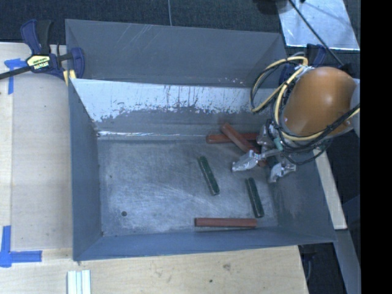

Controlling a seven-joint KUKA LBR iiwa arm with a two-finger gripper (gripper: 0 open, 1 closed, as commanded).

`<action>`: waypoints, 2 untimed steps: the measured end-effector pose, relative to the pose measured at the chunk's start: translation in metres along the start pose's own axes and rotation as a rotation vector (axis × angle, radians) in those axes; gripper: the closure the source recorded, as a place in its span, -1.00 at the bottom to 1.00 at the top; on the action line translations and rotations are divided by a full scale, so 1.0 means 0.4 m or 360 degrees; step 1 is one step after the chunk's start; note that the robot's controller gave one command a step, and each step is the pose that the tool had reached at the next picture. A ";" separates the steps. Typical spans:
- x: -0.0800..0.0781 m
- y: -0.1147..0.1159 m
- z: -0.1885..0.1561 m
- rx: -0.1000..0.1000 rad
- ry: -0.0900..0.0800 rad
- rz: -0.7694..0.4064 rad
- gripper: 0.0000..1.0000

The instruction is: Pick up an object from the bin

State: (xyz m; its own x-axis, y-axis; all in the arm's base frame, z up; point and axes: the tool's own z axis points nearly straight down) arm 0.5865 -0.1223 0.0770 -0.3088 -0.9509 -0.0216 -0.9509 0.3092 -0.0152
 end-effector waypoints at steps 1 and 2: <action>0.000 0.000 0.000 0.0000 0.0002 -0.0001 -1.00; -0.014 0.098 -0.001 0.0003 0.0018 -0.0705 1.00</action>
Offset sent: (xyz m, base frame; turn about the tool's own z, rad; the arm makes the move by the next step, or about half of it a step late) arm -0.0421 0.0150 -0.0070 -0.4439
